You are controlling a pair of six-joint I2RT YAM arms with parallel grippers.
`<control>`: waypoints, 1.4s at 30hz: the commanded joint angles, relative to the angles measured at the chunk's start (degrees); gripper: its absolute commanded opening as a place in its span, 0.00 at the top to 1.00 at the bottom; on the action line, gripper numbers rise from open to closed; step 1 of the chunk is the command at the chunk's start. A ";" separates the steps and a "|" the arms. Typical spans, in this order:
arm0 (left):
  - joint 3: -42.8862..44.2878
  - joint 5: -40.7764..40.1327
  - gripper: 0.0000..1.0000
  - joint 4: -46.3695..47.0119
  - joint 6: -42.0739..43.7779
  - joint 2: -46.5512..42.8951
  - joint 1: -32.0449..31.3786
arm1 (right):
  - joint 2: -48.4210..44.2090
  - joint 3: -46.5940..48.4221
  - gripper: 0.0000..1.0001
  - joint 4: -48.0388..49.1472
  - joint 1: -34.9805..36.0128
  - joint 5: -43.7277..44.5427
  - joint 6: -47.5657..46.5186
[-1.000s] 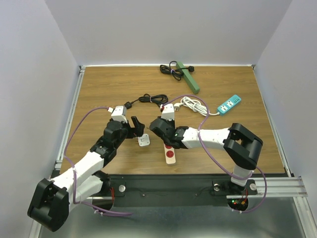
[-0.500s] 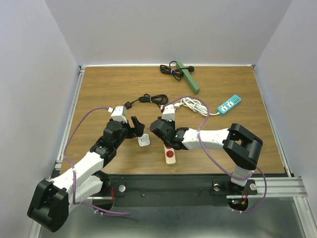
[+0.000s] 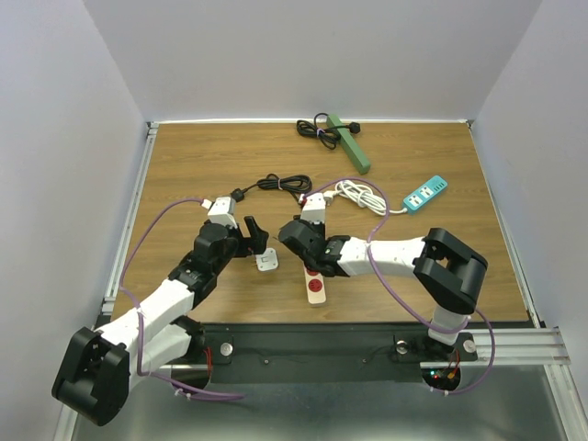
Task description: Insert the plug
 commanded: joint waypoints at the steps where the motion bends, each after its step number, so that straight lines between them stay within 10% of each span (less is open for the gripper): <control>1: 1.95 0.18 0.02 2.54 1.27 0.24 0.61 | 7.89 -2.26 1.00 -15.59 -1.29 -11.50 2.19; 29: 5.73 -0.53 0.02 2.37 2.41 2.97 0.61 | 11.50 13.75 0.99 -5.66 -12.54 -7.09 -10.91; 35: 5.74 1.14 0.02 3.07 3.02 2.00 0.61 | 6.32 12.79 0.35 -5.75 -12.46 -12.90 -11.26; 42: 5.21 4.83 0.02 5.27 4.78 0.86 0.44 | -3.17 10.24 0.02 -5.66 -12.45 -17.64 -12.66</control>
